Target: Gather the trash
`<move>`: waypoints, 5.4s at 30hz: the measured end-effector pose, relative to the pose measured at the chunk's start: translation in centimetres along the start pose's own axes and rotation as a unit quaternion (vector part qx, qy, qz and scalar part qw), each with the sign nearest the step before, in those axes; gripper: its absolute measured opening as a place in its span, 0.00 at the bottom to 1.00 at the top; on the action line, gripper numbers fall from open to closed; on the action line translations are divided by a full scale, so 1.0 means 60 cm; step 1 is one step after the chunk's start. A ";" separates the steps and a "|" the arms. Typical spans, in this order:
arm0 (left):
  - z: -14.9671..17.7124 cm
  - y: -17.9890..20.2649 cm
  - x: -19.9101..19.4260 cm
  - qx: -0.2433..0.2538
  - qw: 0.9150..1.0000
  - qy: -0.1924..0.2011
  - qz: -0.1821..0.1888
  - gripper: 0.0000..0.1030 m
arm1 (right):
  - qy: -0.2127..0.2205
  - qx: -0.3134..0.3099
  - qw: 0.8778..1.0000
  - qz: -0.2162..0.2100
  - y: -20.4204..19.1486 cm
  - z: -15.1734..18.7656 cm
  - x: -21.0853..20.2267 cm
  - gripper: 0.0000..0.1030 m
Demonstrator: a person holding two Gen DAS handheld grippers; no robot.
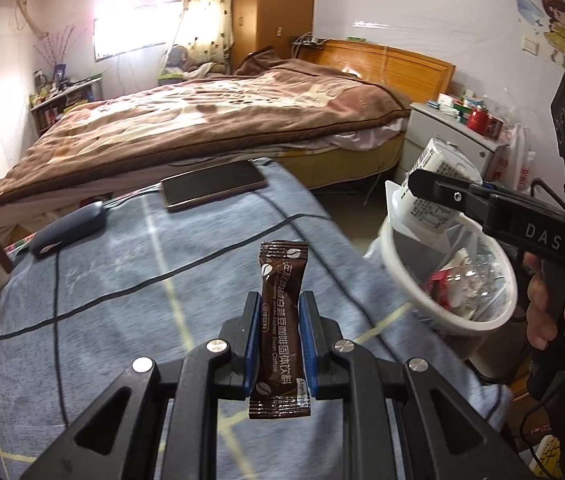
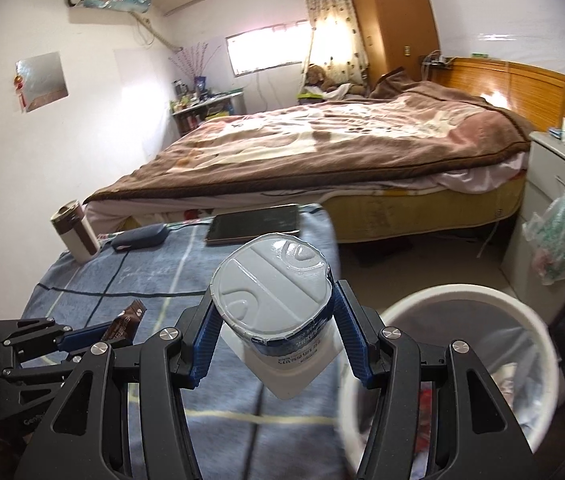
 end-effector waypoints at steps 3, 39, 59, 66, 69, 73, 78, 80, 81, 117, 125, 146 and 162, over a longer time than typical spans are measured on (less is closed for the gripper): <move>-0.011 0.029 0.012 0.008 1.000 0.000 0.012 0.19 | 0.002 0.011 1.000 0.013 0.028 0.002 -0.009 0.54; -0.019 0.264 0.222 0.037 0.992 -0.073 0.091 0.20 | -0.116 0.030 0.984 0.130 0.262 0.076 0.043 0.55; -0.020 0.269 0.230 0.028 0.992 -0.073 0.098 0.44 | -0.103 0.055 0.985 0.127 0.271 0.069 0.036 0.64; -0.015 0.272 0.198 0.031 0.995 -0.051 0.079 0.53 | -0.079 0.066 0.986 0.128 0.262 0.070 0.004 0.64; -0.013 0.270 0.176 0.022 0.996 -0.038 0.075 0.54 | -0.058 0.067 0.987 0.134 0.256 0.074 -0.021 0.64; -0.005 0.267 0.139 0.011 0.998 -0.014 0.054 0.60 | -0.031 0.081 0.987 0.138 0.249 0.082 -0.061 0.64; 0.008 0.273 0.099 0.009 0.999 0.009 0.029 0.63 | 0.000 0.074 0.986 0.149 0.226 0.096 -0.105 0.64; 0.017 0.276 0.080 0.012 1.000 0.022 0.014 0.63 | 0.010 0.070 0.984 0.161 0.218 0.105 -0.123 0.64; 0.022 0.279 0.071 0.014 0.999 0.029 0.006 0.63 | 0.014 0.070 0.984 0.165 0.215 0.109 -0.129 0.64; 0.114 0.281 -0.029 -0.013 0.992 0.108 -0.065 0.63 | 0.051 0.059 0.979 0.188 0.143 0.193 -0.210 0.64; 0.115 0.281 -0.028 -0.014 0.992 0.108 -0.066 0.63 | 0.049 0.062 0.979 0.186 0.141 0.191 -0.210 0.64; 0.117 0.280 -0.031 -0.016 0.991 0.109 -0.070 0.63 | 0.049 0.064 0.980 0.183 0.138 0.188 -0.211 0.64; 0.117 0.280 -0.033 -0.016 0.991 0.110 -0.070 0.63 | 0.049 0.064 0.980 0.182 0.139 0.189 -0.213 0.64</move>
Point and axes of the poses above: each gripper's, at about its wrist camera, not at the fingertips, and x roughly the way its jaws point, y to its right, z to its underside, the point moved 2 cm from there along x, roughly the way its jaws point, and after that the axes turned 12 degrees about z, right-handed, at the moved point
